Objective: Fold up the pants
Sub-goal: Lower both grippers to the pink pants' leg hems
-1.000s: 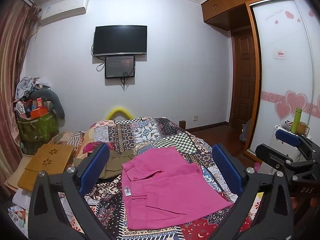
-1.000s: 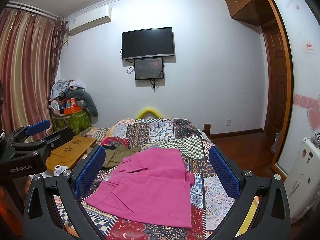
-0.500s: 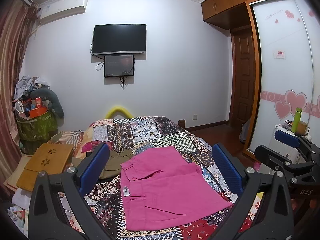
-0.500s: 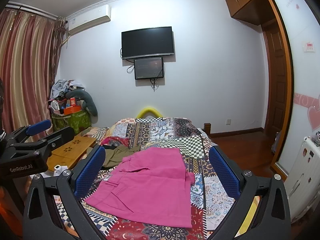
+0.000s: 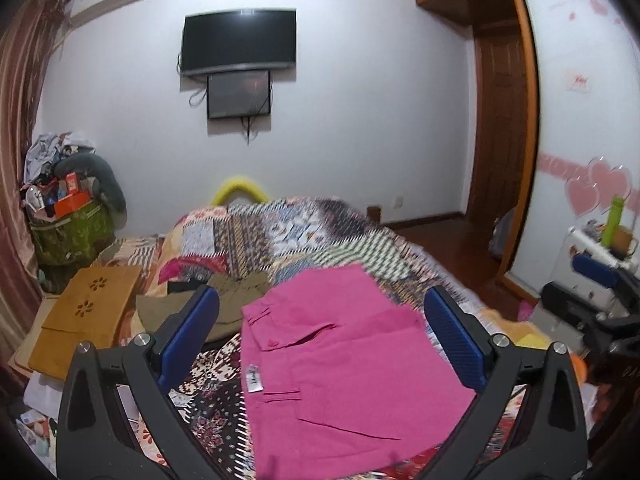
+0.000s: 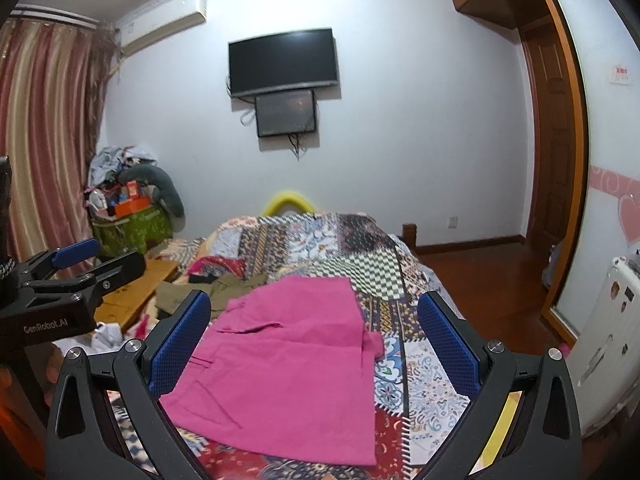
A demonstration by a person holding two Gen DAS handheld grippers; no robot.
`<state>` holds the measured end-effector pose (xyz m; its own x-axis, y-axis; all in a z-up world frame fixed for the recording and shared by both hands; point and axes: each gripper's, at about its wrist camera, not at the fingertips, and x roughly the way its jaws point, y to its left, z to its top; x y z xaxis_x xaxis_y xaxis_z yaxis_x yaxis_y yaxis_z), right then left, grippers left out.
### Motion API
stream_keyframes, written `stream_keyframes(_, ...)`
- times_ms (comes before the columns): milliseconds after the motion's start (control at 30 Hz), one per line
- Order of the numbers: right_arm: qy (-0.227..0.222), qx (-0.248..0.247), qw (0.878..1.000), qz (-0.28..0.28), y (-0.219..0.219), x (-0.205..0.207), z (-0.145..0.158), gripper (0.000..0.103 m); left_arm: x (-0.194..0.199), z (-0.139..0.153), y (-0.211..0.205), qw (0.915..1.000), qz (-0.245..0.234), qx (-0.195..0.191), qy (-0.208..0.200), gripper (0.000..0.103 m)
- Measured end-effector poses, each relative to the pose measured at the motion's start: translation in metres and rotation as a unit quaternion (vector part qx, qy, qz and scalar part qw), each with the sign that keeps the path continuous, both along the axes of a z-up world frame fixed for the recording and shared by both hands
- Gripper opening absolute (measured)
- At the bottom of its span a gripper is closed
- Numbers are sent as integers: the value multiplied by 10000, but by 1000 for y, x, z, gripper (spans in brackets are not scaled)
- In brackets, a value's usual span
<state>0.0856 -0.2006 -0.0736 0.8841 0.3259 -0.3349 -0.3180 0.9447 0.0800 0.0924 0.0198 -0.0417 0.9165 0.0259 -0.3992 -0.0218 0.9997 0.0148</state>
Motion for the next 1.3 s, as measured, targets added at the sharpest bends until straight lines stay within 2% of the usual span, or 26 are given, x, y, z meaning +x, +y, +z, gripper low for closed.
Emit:
stream_keyframes(200, 478, -45, 9988, -10, -9, 38, -23, 103, 57, -41, 26, 9973, 239, 136, 680, 103)
stream_keyframes(433, 1065, -257, 9940, 62, -18, 80, -58, 100, 115, -95, 65, 9870, 375, 138, 1557, 103)
stream_keyframes(633, 1666, -368, 9850, 247, -22, 115, -86, 90, 152, -140, 87, 9716, 388, 21, 2333, 85)
stream_keyframes(700, 1812, -408, 9822, 276, -22, 123, -95, 87, 159, -152, 90, 9665, 329, -13, 2547, 75)
stream_keyframes(800, 2051, -469, 9768, 407, -20, 139, -108, 79, 171, -170, 94, 9582, 196, -204, 2846, 70)
stream_keyframes(933, 2271, -451, 9712, 557, -17, 155, -125, 74, 181, -186, 98, 9487, 64, -385, 3138, 58)
stream_keyframes(1067, 2466, -478, 9656, 677, -15, 169, -137, 72, 191, -199, 106, 9379, -49, -808, 3374, 36)
stream_keyframes(1133, 2568, -500, 9625, 724, -12, 177, -143, 70, 196, -203, 110, 9310, -112, -1097, 3479, 34)
stream_keyframes(1300, 2833, -429, 9548, 788, -14, 193, -158, 62, 204, -209, 113, 9191, -205, -1447, 3660, 32)
